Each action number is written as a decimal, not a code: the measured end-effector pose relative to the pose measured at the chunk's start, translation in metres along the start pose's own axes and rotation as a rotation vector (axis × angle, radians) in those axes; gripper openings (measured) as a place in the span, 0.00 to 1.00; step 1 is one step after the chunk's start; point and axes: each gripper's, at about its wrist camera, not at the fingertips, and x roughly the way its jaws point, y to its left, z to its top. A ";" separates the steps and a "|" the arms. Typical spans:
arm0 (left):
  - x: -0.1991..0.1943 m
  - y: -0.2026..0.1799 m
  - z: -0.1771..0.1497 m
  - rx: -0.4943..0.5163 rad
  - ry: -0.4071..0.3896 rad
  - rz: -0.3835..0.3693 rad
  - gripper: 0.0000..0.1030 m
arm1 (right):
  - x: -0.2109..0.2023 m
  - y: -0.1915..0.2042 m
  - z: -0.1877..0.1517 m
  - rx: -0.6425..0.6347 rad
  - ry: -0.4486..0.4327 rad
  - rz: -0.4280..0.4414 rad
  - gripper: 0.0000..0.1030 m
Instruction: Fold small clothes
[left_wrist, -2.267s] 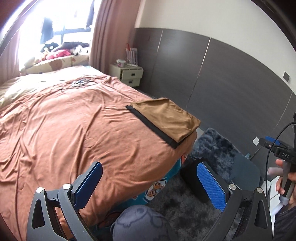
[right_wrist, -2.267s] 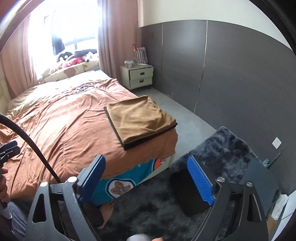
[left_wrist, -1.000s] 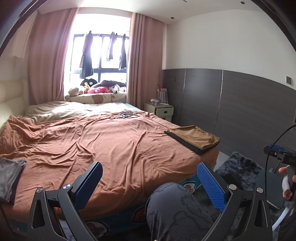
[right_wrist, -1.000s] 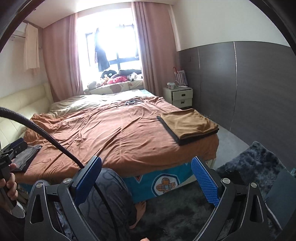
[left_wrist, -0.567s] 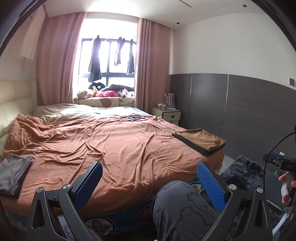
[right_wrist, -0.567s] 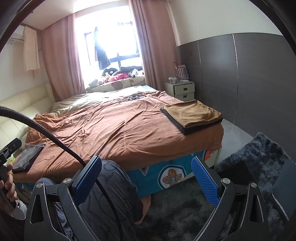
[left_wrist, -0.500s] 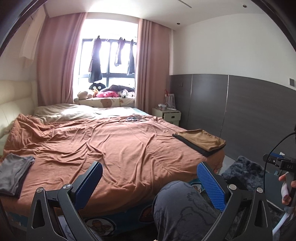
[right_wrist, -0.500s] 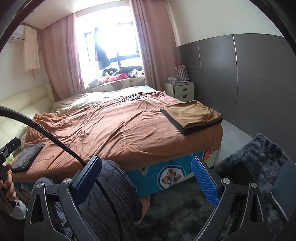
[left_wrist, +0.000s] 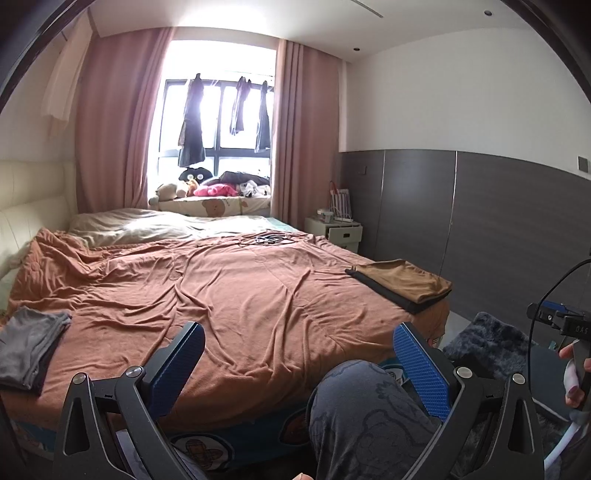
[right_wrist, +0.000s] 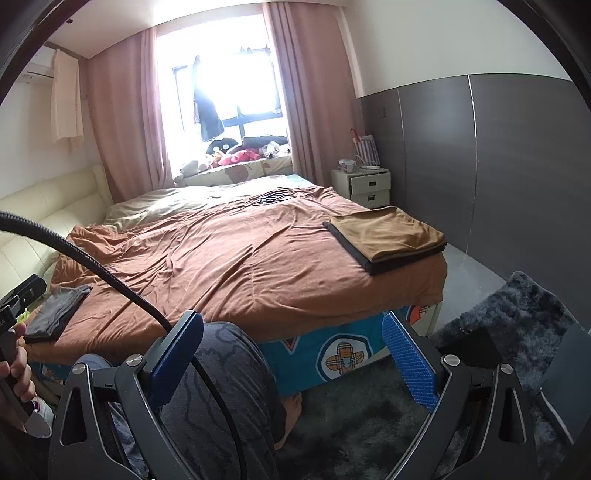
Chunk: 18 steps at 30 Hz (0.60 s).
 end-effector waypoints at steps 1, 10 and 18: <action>0.000 0.000 0.000 0.000 0.000 0.001 1.00 | 0.000 0.000 0.000 -0.002 0.001 0.000 0.94; -0.003 0.000 -0.001 -0.003 -0.007 -0.001 1.00 | 0.001 -0.001 0.002 0.000 0.002 0.001 0.94; -0.006 -0.001 -0.002 -0.003 -0.008 0.002 1.00 | 0.000 0.001 0.002 -0.004 0.000 -0.001 0.94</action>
